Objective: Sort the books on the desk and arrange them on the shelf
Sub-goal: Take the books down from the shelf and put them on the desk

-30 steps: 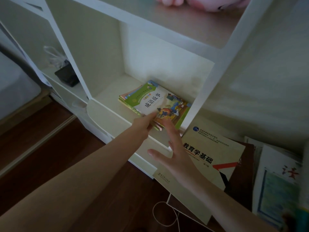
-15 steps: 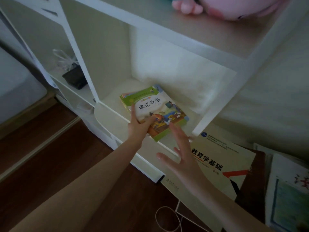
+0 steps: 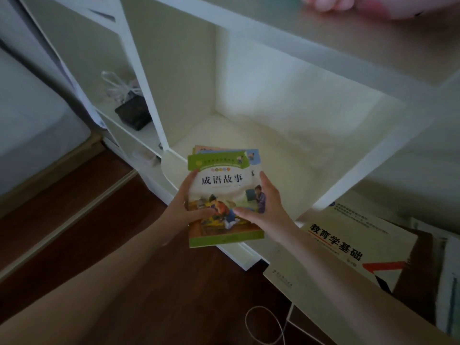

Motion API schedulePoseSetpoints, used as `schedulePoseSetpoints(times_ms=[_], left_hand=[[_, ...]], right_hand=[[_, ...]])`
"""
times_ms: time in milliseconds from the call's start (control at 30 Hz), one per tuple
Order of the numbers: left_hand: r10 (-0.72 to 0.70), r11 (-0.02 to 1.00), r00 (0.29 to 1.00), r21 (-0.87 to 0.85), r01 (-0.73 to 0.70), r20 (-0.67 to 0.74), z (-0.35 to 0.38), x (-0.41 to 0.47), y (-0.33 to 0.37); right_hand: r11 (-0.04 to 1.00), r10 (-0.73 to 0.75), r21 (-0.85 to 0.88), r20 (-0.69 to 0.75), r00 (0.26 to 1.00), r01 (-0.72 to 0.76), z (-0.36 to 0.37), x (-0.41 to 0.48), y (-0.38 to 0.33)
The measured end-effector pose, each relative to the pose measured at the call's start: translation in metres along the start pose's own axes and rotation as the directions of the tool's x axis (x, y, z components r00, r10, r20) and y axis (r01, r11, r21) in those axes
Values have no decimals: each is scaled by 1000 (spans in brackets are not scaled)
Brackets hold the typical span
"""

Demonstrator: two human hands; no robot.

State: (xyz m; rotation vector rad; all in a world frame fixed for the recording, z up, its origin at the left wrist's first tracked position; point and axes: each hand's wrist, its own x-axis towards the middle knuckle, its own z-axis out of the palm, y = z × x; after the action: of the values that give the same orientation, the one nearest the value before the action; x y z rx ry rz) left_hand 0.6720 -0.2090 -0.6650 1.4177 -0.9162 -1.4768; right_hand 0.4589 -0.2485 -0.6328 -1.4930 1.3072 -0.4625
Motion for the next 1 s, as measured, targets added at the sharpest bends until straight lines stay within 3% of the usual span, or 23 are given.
schedulePoseSetpoints(times_ms=[167,300,533,833,1000], left_hand=[[29,999,1000,-24,-28,9,-4,0,-8],[53,998,999,-21,-52,3,-8,-6,-14],[-12,1000,1000,0,12,22,-20,-38,-4],[-34,999,999,-10,35,14,-20,-132,28],[-35,998,993,-49,41,113,10,-176,37]], right_hand=[[996,57,-66,-23,998,-59,10,20,1],[980,26,198,31,999,-31,3,17,0],[922,14,383,114,993,-57,21,-8,11],[930,-133,360,158,978,68,27,-96,-14],[926,-142,367,115,983,91,10,-161,-11]])
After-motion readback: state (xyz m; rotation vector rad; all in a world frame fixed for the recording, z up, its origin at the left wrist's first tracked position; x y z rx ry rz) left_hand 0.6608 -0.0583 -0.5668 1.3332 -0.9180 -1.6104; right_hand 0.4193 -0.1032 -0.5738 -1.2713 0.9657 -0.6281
